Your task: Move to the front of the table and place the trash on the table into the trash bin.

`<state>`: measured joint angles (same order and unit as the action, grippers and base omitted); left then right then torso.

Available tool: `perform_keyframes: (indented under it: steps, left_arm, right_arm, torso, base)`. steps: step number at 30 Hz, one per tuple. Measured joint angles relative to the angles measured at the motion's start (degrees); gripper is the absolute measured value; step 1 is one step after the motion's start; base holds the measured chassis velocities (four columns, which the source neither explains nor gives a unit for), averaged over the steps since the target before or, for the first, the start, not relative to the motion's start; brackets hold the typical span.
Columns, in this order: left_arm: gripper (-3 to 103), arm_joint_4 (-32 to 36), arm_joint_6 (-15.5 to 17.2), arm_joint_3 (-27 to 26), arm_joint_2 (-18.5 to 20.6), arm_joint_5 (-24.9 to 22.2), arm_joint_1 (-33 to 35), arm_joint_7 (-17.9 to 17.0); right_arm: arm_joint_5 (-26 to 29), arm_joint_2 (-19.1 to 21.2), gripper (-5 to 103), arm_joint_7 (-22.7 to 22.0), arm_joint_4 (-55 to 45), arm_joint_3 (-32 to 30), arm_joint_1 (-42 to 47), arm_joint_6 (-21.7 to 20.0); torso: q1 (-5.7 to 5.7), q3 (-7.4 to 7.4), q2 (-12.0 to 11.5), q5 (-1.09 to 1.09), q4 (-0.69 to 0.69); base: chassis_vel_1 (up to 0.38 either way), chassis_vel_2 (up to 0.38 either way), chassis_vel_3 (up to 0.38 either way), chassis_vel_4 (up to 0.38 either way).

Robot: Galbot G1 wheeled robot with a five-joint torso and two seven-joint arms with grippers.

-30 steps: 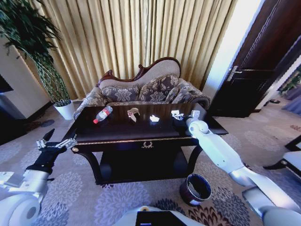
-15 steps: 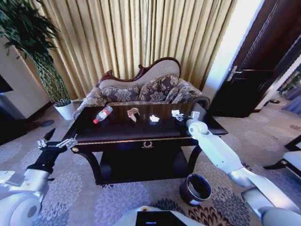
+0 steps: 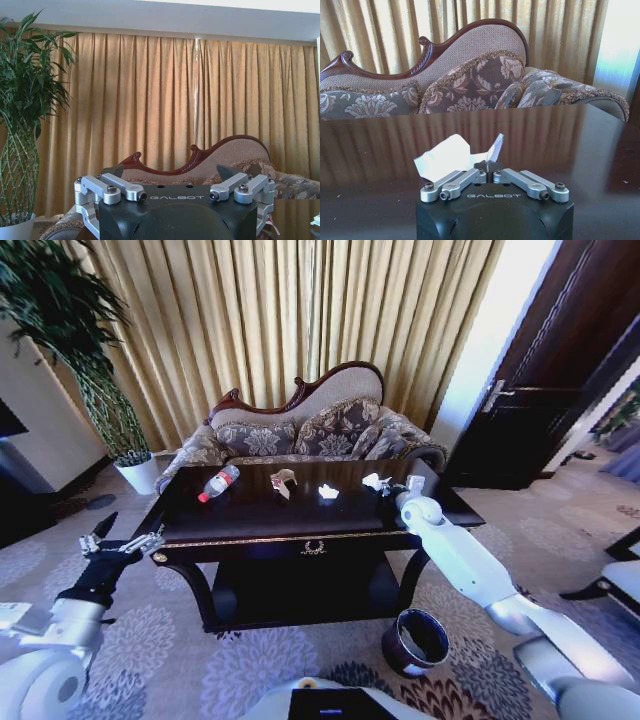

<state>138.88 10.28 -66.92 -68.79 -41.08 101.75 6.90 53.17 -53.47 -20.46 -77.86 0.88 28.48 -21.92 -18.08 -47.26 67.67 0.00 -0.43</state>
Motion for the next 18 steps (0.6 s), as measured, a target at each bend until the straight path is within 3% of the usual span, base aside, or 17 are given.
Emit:
perform_keyframes:
  steps: [13, 18]
  left_arm:
    - [100, -0.27, -0.12, -0.15, 0.01, -0.37, 0.0, 0.22]
    - [100, -0.47, -0.13, -0.14, -0.02, -0.52, -0.31, 0.25]
  right_arm:
    - [-0.27, 0.75, 0, 0.05, -1.24, -0.91, 1.76, 1.22]
    - [1.53, 1.69, 0, 0.14, -6.78, -3.55, 3.99, 1.69]
  torso:
    - [0.0, 0.0, 0.0, 0.0, 0.0]
    - [0.0, 0.0, 0.0, 0.0, 0.01]
  base:
    - [0.0, 0.0, 0.0, 0.0]
    - [0.0, 0.0, 0.0, 0.0]
